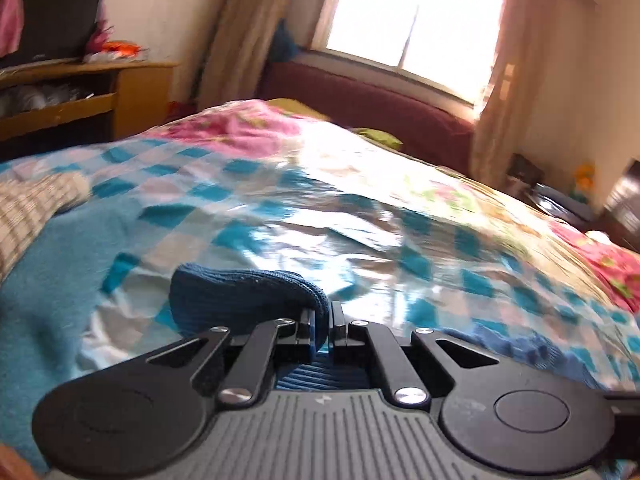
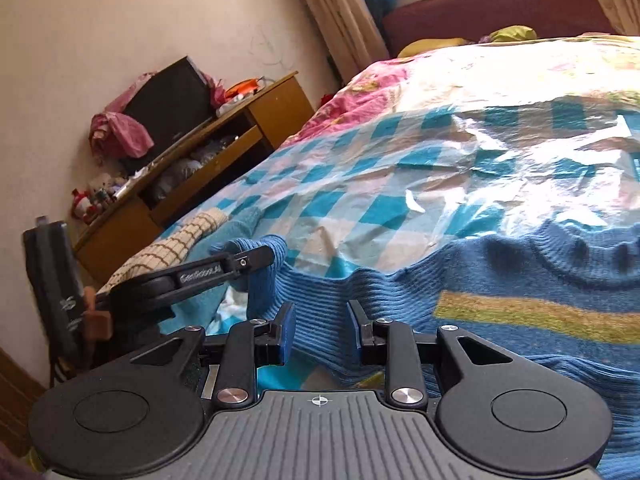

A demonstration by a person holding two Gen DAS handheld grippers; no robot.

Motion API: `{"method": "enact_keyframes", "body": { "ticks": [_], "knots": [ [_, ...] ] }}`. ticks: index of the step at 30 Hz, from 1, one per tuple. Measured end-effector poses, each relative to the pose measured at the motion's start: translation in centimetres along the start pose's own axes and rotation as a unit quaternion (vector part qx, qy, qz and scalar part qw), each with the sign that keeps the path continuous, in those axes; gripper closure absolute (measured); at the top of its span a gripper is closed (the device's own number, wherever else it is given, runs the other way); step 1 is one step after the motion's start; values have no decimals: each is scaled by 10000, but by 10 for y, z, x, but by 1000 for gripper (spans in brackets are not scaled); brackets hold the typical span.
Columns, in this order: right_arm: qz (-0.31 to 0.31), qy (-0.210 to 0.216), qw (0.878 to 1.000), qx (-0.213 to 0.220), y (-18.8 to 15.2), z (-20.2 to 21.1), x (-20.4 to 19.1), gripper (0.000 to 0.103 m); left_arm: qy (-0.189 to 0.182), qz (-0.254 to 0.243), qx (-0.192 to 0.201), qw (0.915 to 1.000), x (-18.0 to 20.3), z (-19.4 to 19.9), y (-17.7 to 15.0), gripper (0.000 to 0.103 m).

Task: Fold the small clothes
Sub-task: 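Fold the held sleeve across the sweater body toward the right gripper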

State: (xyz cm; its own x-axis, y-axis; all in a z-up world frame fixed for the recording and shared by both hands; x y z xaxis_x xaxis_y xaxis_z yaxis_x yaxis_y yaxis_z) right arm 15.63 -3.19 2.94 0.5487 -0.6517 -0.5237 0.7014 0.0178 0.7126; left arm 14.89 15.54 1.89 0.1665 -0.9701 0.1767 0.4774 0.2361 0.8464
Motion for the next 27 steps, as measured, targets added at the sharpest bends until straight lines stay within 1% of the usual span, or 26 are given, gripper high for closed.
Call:
{"method": "enact_keyframes", "body": {
  "ticks": [2, 4, 5, 7, 9, 11, 12, 13, 14, 15, 18, 21, 24, 27],
  "knots": [
    [-175, -244, 9993, 238, -2, 27, 13, 76, -469, -557, 27, 9973, 33, 15, -10, 92],
    [-276, -558, 9974, 366, -8, 49, 27, 75, -779, -955, -60, 9924, 56, 22, -26, 92],
    [-303, -728, 9962, 363, -12, 58, 35, 73, -835, -1205, -151, 9891, 67, 22, -36, 92],
    [-446, -994, 9937, 280, -19, 70, 50, 73, -815, -1627, -369, 9826, 84, 21, -60, 92],
    [-645, -1045, 9923, 177, -25, 76, 61, 73, -870, -1849, -601, 9771, 95, 22, -80, 92],
    [-753, -1004, 9920, 108, -30, 77, 66, 73, -866, -2089, -609, 9722, 104, 28, -94, 91],
    [-787, -980, 9921, 63, -32, 75, 66, 71, -865, -2237, -578, 9691, 108, 31, -98, 91],
    [-824, -950, 9921, 7, -32, 72, 66, 62, -871, -2356, -536, 9664, 110, 37, -101, 91],
    [-863, -892, 9923, -45, -33, 68, 66, 58, -891, -2420, -505, 9649, 112, 40, -102, 91],
    [-902, -836, 9924, -80, -34, 64, 64, 56, -914, -2442, -487, 9642, 113, 41, -103, 91],
    [-907, -665, 9935, -194, -32, 51, 56, 56, -948, -2338, -505, 9663, 110, 41, -104, 91],
    [-659, -553, 9956, -358, -27, 37, 41, 56, -989, -2292, -516, 9670, 103, 39, -105, 91],
    [-278, -589, 9957, -666, -20, 18, 27, 56, -1047, -2334, -459, 9656, 102, 40, -107, 91],
    [86, -905, 9904, -1040, -17, -5, 19, 58, -1129, -2386, -434, 9636, 103, 41, -107, 91]
  ]
}}
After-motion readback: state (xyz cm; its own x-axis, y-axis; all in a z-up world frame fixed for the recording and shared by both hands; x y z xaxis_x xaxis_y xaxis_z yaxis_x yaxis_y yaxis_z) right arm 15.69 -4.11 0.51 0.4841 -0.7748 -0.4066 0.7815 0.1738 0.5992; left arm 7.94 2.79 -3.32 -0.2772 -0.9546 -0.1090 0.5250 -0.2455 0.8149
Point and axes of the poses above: each gripper's, at about its wrist camera, not at the fingertips, and z roughly against the way its jaws point, x to its right, y to its top, the point moved 3 cm from there along -z, roughly the way its jaws point, and after that the axes turned 8 degrees about y, right-handed, at the moved point
